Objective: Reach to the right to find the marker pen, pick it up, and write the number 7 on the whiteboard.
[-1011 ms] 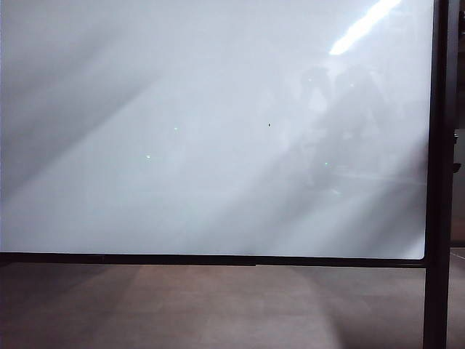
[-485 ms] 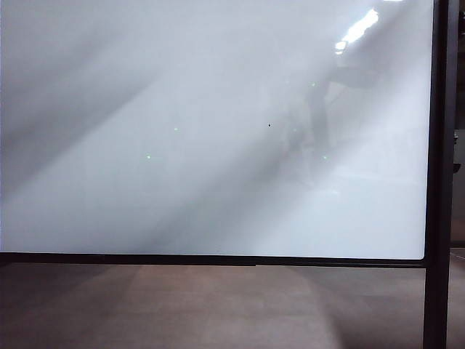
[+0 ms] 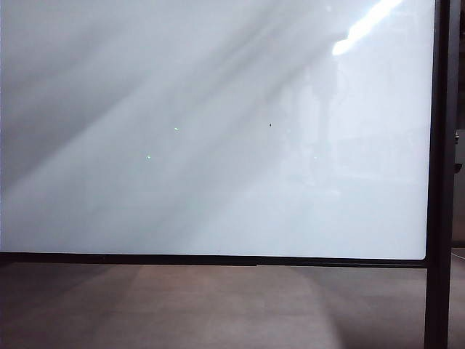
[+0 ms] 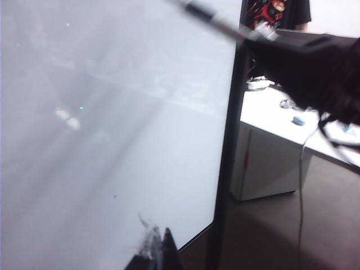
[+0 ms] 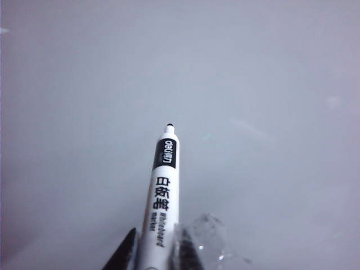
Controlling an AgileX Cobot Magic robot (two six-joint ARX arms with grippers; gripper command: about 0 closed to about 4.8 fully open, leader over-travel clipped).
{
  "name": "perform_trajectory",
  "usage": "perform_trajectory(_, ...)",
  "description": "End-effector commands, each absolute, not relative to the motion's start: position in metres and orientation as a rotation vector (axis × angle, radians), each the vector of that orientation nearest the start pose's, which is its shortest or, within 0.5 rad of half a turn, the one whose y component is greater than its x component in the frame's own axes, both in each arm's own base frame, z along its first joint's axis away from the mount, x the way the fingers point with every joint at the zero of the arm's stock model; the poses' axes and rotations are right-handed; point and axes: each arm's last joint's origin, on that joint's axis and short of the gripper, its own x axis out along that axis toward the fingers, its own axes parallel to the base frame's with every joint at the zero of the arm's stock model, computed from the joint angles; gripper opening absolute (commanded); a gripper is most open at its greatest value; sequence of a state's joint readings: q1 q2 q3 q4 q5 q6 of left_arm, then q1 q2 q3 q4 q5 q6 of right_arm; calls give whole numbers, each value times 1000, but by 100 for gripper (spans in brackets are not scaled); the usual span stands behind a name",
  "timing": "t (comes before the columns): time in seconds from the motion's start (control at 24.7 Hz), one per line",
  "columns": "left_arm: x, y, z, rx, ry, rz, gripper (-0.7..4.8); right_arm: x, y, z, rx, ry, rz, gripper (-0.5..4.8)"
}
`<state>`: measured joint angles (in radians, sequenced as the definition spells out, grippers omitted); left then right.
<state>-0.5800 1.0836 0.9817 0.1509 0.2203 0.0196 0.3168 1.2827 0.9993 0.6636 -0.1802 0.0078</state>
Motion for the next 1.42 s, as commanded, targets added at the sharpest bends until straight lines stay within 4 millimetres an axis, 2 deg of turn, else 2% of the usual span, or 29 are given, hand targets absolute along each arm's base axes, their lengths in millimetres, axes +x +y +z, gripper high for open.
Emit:
perform_trajectory(0.04,199,-134,377,36,-65,-792,-5,276,119,371,44,-385,556,-1)
perform_trajectory(0.28,200,-131,372,53,-12,-798,-5,289,155,354,53,-331,644,-1)
perform_trajectory(0.44,199,-130,369,55,4,-805,-5,298,169,349,65,-309,606,-1)
perform_trajectory(0.61,198,-122,362,54,-10,-771,-5,308,177,345,64,-294,608,-1)
perform_trajectory(0.85,191,-115,337,52,-4,-747,-5,313,179,340,62,-261,579,-1)
perform_trajectory(1.13,191,-115,336,52,3,-751,-5,319,180,332,50,-217,534,-1)
perform_trajectory(1.42,190,-115,338,50,-5,-764,-5,330,186,314,45,-193,519,-1)
